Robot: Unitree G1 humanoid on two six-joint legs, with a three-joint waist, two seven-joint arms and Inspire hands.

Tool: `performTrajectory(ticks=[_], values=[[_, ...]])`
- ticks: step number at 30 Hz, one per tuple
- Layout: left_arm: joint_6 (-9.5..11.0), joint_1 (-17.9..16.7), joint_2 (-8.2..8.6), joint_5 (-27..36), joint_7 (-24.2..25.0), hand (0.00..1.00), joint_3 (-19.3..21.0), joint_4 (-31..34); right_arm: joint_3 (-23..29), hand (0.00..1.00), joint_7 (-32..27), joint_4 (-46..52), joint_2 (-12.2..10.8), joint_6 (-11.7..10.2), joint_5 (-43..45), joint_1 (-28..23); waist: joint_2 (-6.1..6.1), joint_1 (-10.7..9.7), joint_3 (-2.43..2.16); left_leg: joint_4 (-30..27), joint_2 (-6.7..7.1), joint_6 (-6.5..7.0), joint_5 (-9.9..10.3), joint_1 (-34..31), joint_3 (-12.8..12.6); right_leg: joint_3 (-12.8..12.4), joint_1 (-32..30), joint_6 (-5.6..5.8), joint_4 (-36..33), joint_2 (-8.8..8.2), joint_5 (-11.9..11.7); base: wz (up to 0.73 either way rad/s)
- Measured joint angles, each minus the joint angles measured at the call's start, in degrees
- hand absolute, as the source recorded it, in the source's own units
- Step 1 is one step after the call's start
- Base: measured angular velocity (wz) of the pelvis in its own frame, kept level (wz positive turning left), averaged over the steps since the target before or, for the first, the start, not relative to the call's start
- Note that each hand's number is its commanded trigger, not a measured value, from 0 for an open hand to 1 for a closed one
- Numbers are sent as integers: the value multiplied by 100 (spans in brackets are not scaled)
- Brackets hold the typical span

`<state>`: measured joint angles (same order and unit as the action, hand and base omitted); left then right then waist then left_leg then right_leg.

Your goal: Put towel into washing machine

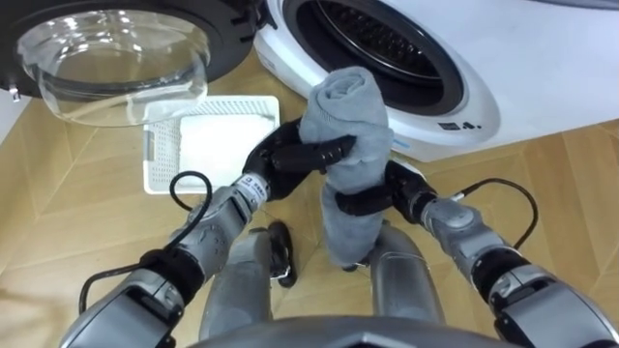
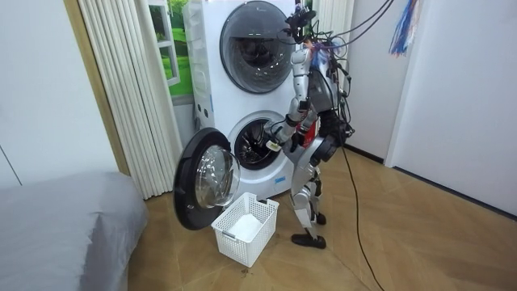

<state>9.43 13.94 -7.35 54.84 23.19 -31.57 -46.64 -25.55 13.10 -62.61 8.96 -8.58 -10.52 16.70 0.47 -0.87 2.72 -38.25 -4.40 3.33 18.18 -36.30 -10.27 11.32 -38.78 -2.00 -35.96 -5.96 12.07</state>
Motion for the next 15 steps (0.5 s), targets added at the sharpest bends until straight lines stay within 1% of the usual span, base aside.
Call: performTrajectory(ticks=[3, 6, 7, 9, 10, 13, 15], values=[[-28, -19, -12, -58, -11, 0, 113, -9, 3, 100, -39, 2, -23, 93, -50, -70, 1, 29, -1, 38, 3, -1, -1, 5, -8, 2, 9, 10, 42, 12, -14, 0], [-27, -76, -31, -200, -79, 0, 170, 2, 37, 100, -37, -121, 7, 122, -253, -122, 8, 167, -3, 75, 1, -1, -1, 21, -15, 9, 24, 16, 88, 14, -23, -1], [-27, -119, -26, -270, -161, 0, 222, -6, 57, 100, -38, -264, -5, 133, -306, -108, 17, 247, 1, 94, 0, -3, -2, 60, 5, 26, 78, 16, 112, 18, -23, 7], [-28, -133, -47, -329, -276, 0, 252, -41, 100, 100, -30, -418, -15, 219, -324, -86, 23, 331, 4, 130, 5, -15, -9, 108, 43, 58, 157, 16, 122, 16, -22, 11], [-30, -137, -44, -351, -323, 0, 324, -67, 114, 100, -10, -446, -16, 258, -332, -86, 27, 420, 5, 141, 13, -24, -14, 112, 82, 95, 183, 16, 132, 14, -22, 12], [-36, -223, 16, -462, -529, 0, 558, -57, 190, 100, 185, -652, -11, 352, -520, -14, 25, 580, 5, 172, 36, -33, -25, 112, 102, 147, 185, 16, 137, -9, -21, 5], [-54, -322, 4, -618, -611, 0, 675, -30, 230, 100, 279, -778, -10, 457, -547, 63, 24, 615, 6, 201, 48, -30, -38, 110, 107, 153, 182, 16, 152, -18, -21, 3]])
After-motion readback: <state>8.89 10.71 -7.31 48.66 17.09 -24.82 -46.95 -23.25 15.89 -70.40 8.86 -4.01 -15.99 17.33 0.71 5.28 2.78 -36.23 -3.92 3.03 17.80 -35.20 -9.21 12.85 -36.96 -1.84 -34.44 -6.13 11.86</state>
